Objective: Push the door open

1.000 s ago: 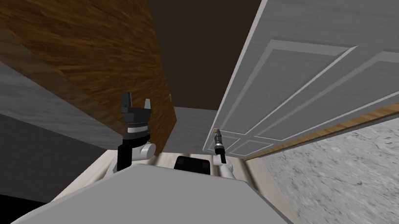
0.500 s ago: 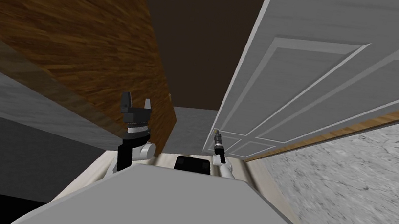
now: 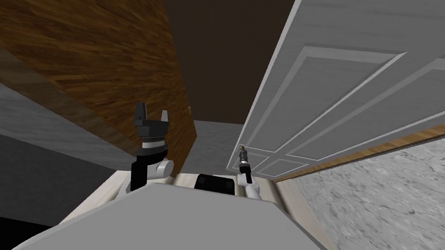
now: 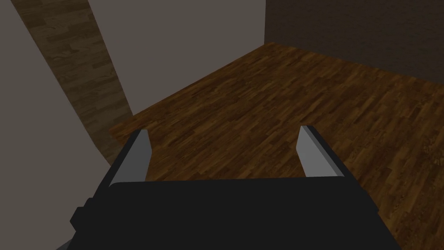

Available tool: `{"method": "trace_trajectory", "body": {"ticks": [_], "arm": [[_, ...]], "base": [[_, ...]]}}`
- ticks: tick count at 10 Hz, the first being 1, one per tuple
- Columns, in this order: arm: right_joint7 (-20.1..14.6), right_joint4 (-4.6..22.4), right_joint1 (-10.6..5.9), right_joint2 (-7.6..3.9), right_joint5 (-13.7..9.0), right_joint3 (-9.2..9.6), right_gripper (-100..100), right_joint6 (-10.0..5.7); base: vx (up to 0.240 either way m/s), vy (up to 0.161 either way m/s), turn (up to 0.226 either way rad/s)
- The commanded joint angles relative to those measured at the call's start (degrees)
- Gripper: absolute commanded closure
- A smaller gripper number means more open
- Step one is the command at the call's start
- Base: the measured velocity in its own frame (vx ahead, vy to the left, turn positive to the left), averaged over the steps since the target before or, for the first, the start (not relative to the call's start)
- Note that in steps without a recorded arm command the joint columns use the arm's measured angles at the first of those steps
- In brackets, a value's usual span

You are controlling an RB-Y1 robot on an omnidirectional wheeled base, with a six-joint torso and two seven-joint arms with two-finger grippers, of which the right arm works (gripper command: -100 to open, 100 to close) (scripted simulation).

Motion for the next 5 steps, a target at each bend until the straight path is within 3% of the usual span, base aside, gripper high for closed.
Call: {"method": "trace_trajectory", "body": {"ticks": [1,5], "arm": [[0.2,0.3,-0.68,-0.93,-0.5,-0.94,100,-0.57],[0.6,0.3,-0.74,-1.92,-1.3,-2.34,100,-0.51]], "base": [[0.180,0.053,-0.040],[0.177,0.028,-0.021]]}}
